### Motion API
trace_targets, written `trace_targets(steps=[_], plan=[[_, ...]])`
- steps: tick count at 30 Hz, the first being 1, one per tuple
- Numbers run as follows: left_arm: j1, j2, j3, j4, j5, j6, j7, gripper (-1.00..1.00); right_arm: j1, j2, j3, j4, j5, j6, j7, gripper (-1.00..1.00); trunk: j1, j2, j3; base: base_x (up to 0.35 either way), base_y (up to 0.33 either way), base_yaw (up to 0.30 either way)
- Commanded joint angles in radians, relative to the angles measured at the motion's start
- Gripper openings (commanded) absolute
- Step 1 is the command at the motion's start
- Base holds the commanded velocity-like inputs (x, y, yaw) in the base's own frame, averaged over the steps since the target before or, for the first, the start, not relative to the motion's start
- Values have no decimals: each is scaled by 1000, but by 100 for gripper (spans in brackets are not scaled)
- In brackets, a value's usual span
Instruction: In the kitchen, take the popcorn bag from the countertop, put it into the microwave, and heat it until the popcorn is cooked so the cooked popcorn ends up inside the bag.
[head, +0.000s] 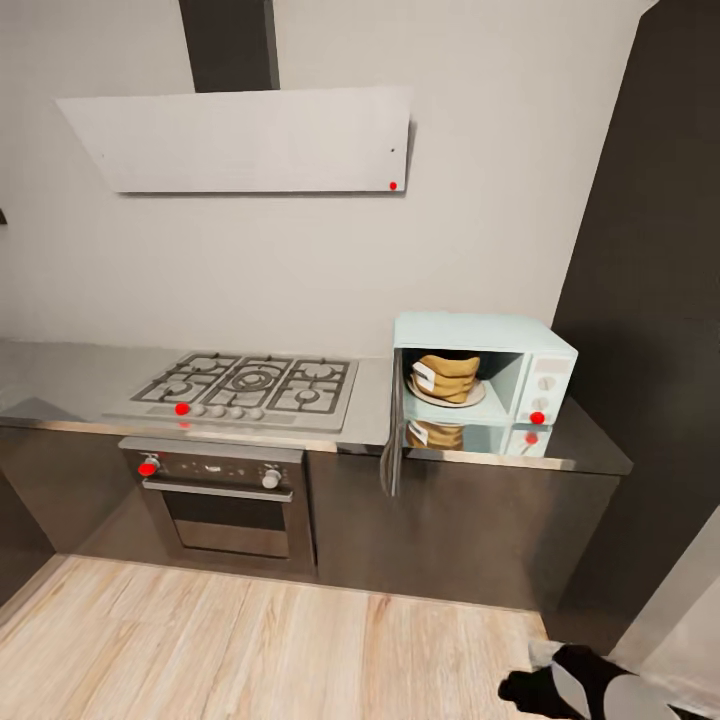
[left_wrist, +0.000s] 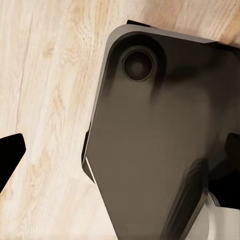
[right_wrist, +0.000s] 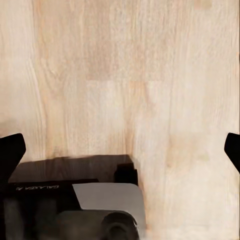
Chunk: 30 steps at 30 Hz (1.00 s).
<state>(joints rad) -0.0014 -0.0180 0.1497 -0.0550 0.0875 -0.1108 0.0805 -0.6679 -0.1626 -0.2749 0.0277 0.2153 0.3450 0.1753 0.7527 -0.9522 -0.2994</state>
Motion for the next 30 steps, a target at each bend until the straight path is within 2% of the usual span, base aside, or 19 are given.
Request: trace_targets(steps=[1,3,5,7,12,14,18,30], plan=[[0,0,1,0,9,-3,1,100,35,1,-9,2,9,-23,3,100,0,-1,-1,0,0,0],[0,0,1,0,9,-3,1,100,105,5,-9,3,9,-69,2,100,0,-1,-1,0,0,0],[0,0,2,0,9,-3,1,100,204,7,-9,3,8,-146,0,100,0,-1,-1,0,0,0],[0,0,2,1,9,-3,2,100,357,9,-9,4,5,-308,-7,100,0,-1,-1,0,0,0],[0,-2,2,1,9,-3,2,100,450,12,-10,5,1,-384,-27,100,0,-1,-1,6,0,0],[0,-2,0,1,6,-2,1,100,511,11,-11,5,-1,-444,-28,100,0,-1,-1,208,0,0],[0,-2,-2,1,0,-1,1,100,536,11,-12,5,-2,-489,-29,100,0,-1,-1,301,0,0],[0,0,-2,1,8,-2,1,100,538,11,-11,5,2,-489,-30,100,0,-1,-1,320,-1,0]])
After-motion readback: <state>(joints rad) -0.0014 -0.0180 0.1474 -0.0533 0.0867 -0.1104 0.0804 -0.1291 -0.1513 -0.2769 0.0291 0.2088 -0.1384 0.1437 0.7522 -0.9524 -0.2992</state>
